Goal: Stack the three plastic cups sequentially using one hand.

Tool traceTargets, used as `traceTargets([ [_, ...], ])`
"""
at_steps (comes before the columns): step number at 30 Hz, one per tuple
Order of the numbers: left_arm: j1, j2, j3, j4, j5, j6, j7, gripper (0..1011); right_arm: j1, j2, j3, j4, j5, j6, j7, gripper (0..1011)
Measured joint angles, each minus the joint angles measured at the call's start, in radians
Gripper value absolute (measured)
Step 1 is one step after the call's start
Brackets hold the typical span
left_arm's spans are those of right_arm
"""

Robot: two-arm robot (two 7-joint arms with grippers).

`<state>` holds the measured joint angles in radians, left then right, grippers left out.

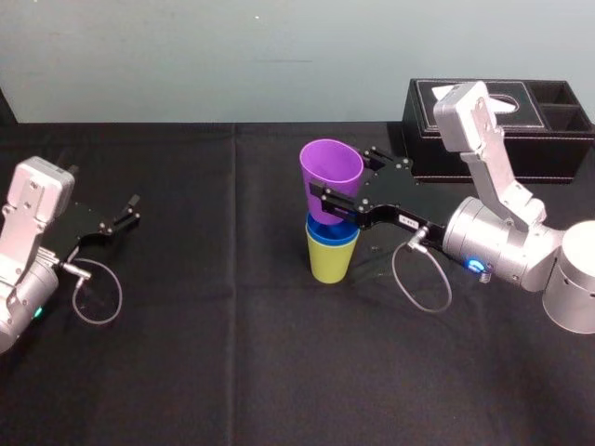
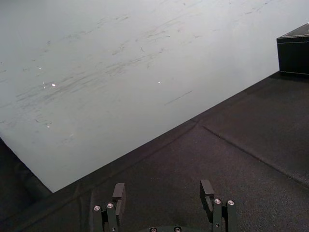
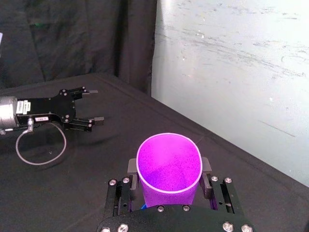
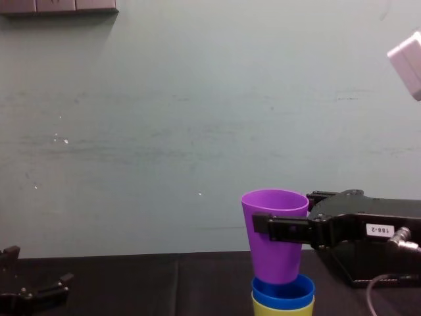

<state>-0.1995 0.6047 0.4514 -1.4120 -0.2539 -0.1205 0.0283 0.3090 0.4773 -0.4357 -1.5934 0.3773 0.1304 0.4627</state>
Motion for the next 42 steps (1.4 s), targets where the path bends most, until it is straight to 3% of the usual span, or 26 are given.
traceTargets([
  [17, 0.0, 0.0, 0.0, 0.0, 0.0, 0.0, 0.0, 1011, 0.014, -0.017, -0.017, 0.054, -0.017, -0.01, 0.009, 731],
  [42, 0.0, 0.0, 0.0, 0.0, 0.0, 0.0, 0.0, 1011, -0.027, -0.007, -0.016, 0.053, -0.025, -0.01, 0.009, 731],
])
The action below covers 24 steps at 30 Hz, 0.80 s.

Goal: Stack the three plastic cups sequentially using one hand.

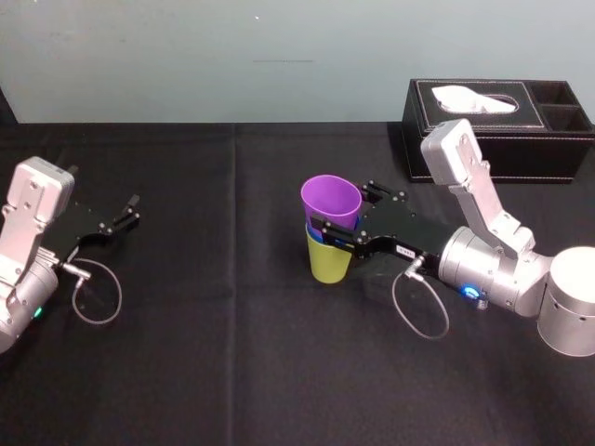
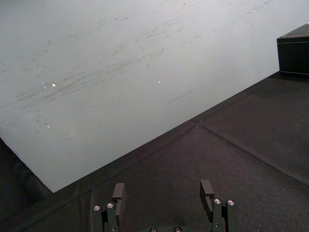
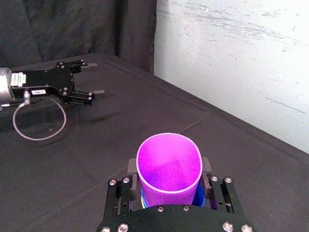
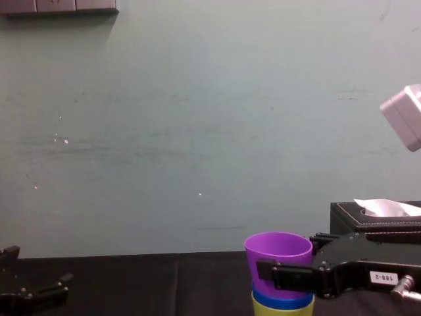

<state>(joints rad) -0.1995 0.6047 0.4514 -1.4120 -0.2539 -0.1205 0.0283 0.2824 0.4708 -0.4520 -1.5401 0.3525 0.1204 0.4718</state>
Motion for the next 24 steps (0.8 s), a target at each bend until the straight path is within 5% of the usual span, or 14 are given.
traceTargets([
  [24, 0.0, 0.0, 0.0, 0.0, 0.0, 0.0, 0.0, 1011, -0.006, -0.02, 0.001, 0.034, -0.026, -0.031, -0.004, 731],
])
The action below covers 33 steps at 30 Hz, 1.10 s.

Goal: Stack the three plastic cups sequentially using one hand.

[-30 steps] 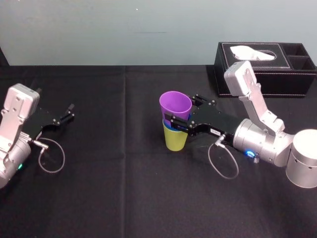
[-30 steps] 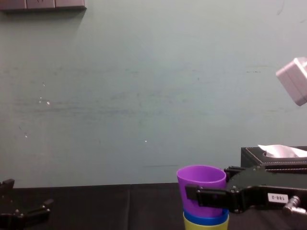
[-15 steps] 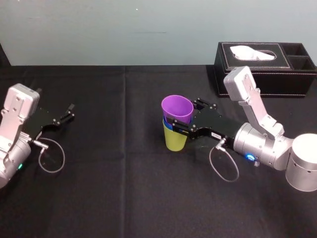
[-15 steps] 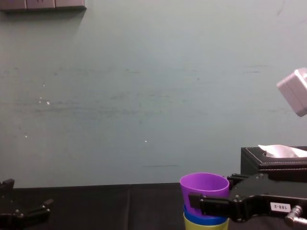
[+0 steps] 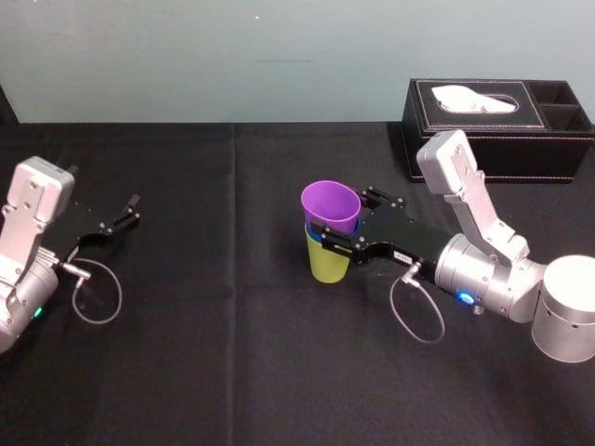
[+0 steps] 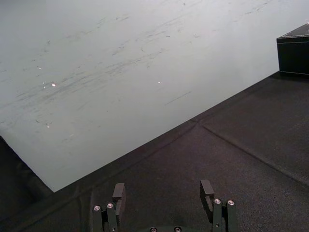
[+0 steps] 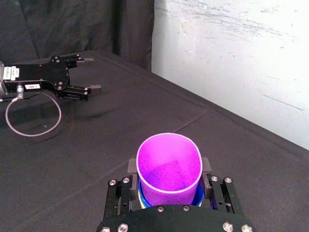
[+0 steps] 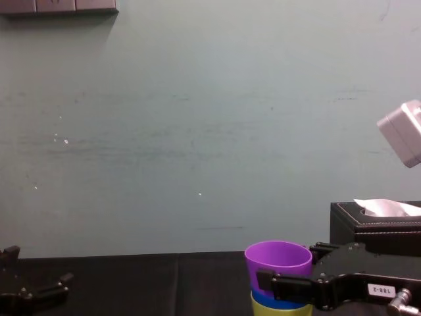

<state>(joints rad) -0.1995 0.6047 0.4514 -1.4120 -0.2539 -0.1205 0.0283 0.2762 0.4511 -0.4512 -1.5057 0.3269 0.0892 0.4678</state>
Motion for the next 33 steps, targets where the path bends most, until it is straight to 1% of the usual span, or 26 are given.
traceTargets([
  [11, 0.0, 0.0, 0.0, 0.0, 0.0, 0.0, 0.0, 1011, 0.0, 0.001, 0.0, 0.0, 0.001, 0.0, 0.0, 731],
  [15, 0.0, 0.0, 0.0, 0.0, 0.0, 0.0, 0.0, 1011, 0.001, 0.001, 0.0, 0.0, 0.001, 0.0, 0.001, 807],
  [17, 0.0, 0.0, 0.0, 0.0, 0.0, 0.0, 0.0, 1011, 0.001, 0.001, 0.0, 0.0, 0.001, 0.0, 0.001, 870],
  [18, 0.0, 0.0, 0.0, 0.0, 0.0, 0.0, 0.0, 1011, 0.001, 0.001, 0.0, 0.0, 0.001, 0.0, 0.001, 882],
  [19, 0.0, 0.0, 0.0, 0.0, 0.0, 0.0, 0.0, 1011, 0.001, 0.001, 0.0, 0.0, 0.001, 0.0, 0.001, 939],
  [22, 0.0, 0.0, 0.0, 0.0, 0.0, 0.0, 0.0, 1011, 0.001, 0.001, 0.0, 0.0, 0.001, 0.0, 0.001, 993],
  [33, 0.0, 0.0, 0.0, 0.0, 0.0, 0.0, 0.0, 1011, 0.002, 0.001, 0.0, 0.0, 0.002, 0.001, 0.001, 1003],
])
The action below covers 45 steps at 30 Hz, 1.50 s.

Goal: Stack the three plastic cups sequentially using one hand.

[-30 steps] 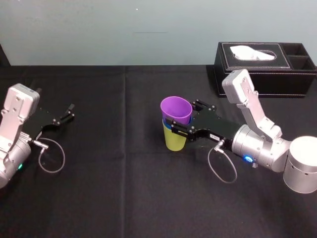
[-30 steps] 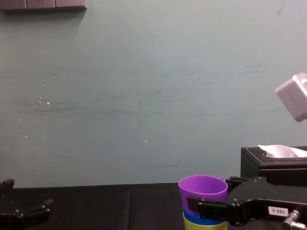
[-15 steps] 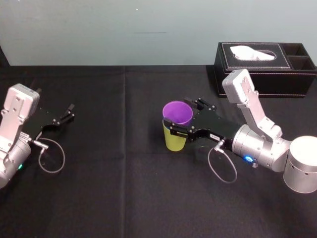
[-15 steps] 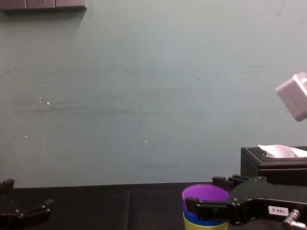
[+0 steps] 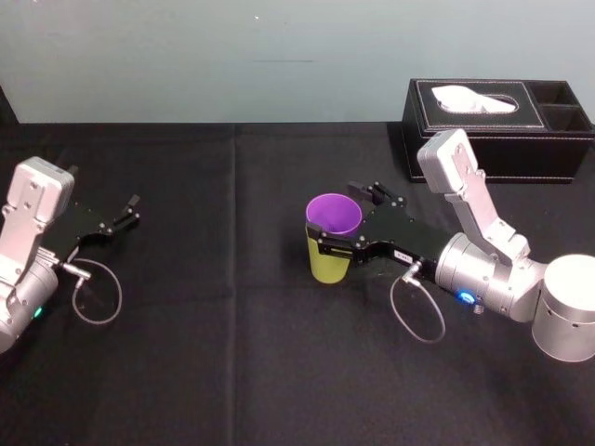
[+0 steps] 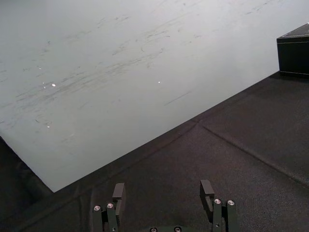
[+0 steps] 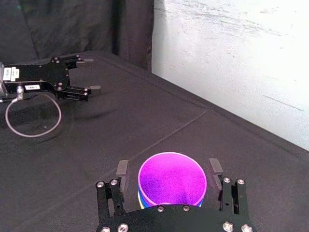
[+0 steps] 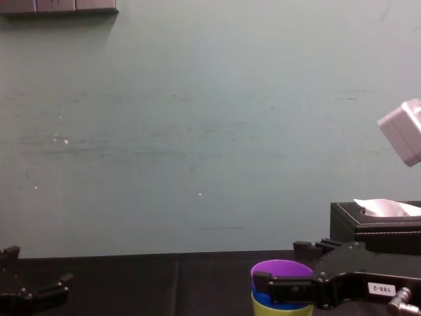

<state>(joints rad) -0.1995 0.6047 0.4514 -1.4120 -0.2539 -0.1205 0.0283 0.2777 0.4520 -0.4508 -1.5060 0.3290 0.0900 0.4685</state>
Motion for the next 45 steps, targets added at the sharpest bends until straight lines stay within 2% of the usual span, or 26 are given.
traceTargets([
  [10, 0.0, 0.0, 0.0, 0.0, 0.0, 0.0, 0.0, 1011, -0.047, 0.005, 0.041, -0.056, 0.009, -0.026, -0.029, 1003],
  [14, 0.0, 0.0, 0.0, 0.0, 0.0, 0.0, 0.0, 1011, -0.068, -0.008, 0.066, -0.063, 0.002, -0.05, -0.069, 1003],
  [20, 0.0, 0.0, 0.0, 0.0, 0.0, 0.0, 0.0, 1011, -0.094, -0.043, 0.103, -0.054, -0.046, -0.059, -0.173, 1003],
  [24, 0.0, 0.0, 0.0, 0.0, 0.0, 0.0, 0.0, 1011, -0.111, -0.076, 0.126, -0.036, -0.102, -0.059, -0.269, 1003],
  [28, 0.0, 0.0, 0.0, 0.0, 0.0, 0.0, 0.0, 1011, -0.117, -0.097, 0.134, -0.019, -0.14, -0.053, -0.324, 1003],
  [30, 0.0, 0.0, 0.0, 0.0, 0.0, 0.0, 0.0, 1011, -0.121, -0.111, 0.136, -0.005, -0.177, -0.049, -0.363, 1003],
  [37, 0.0, 0.0, 0.0, 0.0, 0.0, 0.0, 0.0, 1011, -0.124, -0.134, 0.137, 0.021, -0.234, -0.052, -0.402, 1003],
  [45, 0.0, 0.0, 0.0, 0.0, 0.0, 0.0, 0.0, 1011, -0.117, -0.145, 0.136, 0.049, -0.255, -0.068, -0.381, 1003],
])
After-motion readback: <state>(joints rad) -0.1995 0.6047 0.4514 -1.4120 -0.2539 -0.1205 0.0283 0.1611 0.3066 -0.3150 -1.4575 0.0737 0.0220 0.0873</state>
